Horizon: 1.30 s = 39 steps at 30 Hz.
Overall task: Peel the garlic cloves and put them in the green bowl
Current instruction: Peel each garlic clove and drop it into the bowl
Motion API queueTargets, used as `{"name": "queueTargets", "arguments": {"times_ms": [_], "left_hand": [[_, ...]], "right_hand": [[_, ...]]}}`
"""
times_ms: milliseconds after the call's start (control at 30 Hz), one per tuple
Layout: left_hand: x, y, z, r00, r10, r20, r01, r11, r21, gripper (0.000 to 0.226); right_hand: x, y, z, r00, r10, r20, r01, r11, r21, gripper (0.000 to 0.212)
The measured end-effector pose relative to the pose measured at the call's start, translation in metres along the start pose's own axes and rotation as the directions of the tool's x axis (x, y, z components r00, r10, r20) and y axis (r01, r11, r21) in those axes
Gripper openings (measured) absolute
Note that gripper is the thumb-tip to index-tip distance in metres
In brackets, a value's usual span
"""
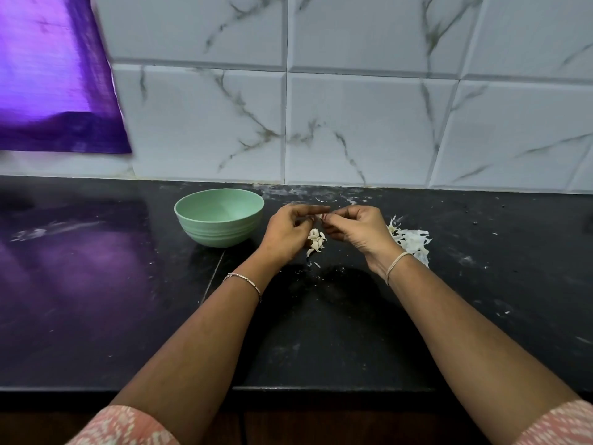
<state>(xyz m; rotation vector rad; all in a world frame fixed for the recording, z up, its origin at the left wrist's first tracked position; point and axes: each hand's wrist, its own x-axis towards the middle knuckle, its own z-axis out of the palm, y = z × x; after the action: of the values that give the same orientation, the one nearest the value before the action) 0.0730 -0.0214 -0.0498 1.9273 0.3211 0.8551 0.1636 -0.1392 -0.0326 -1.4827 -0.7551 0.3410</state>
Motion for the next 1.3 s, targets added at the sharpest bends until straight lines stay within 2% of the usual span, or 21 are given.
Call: {"name": "queueTargets", "arguments": {"times_ms": [100,267,367,500,633,733,900,1100,1300], "left_hand": [[-0.0003,0.0004,0.0,0.999,0.031,0.011,-0.032,0.997,0.075,0.036],[-0.0001,0.0017,-0.0006,0.998,0.014,-0.066,-0.01,0.998,0.069,0.016],[0.0002,0.0008,-0.0023,0.998,-0.011,-0.054,0.012,1.0,0.019,0.026],[-0.0012,0.0019,-0.0015,0.999,-0.013,-0.051,0.012,1.0,-0.016,0.026],[-0.0008,0.0013,-0.002,0.997,-0.041,-0.066,0.037,0.998,-0.052,0.026],[0.0011,-0.0012,-0.0021,0.996,-0.049,-0.074,0.045,0.997,-0.056,0.027],[0.003,-0.0033,-0.0009,0.995,-0.046,-0.092,0.041,0.998,-0.054,0.024],[-0.0012,0.0044,-0.0009,0.997,-0.065,-0.031,0.058,0.978,-0.199,0.02],[-0.0016,0.0042,-0.002,0.996,-0.085,-0.038,0.074,0.969,-0.238,0.017]], "right_hand": [[0.0,0.002,0.0002,1.0,-0.018,0.0,0.018,0.996,-0.087,0.01],[0.0014,0.0048,-0.0015,0.997,-0.068,-0.024,0.061,0.977,-0.203,0.016],[0.0014,0.0049,-0.0018,0.994,-0.102,-0.035,0.088,0.955,-0.282,0.01],[0.003,0.0046,-0.0021,0.985,-0.165,-0.04,0.136,0.906,-0.4,0.008],[0.0036,0.0041,-0.0013,0.973,-0.227,-0.033,0.19,0.88,-0.435,0.008],[0.0041,0.0045,-0.0011,0.974,-0.222,-0.039,0.189,0.9,-0.393,0.01],[0.002,0.0036,-0.001,0.996,-0.091,-0.015,0.087,0.977,-0.196,0.007],[-0.0013,-0.0014,-0.0024,0.999,-0.03,0.027,0.03,0.999,-0.015,0.01],[0.0002,-0.0007,-0.0032,0.999,-0.03,0.036,0.03,1.0,0.004,0.005]]}}
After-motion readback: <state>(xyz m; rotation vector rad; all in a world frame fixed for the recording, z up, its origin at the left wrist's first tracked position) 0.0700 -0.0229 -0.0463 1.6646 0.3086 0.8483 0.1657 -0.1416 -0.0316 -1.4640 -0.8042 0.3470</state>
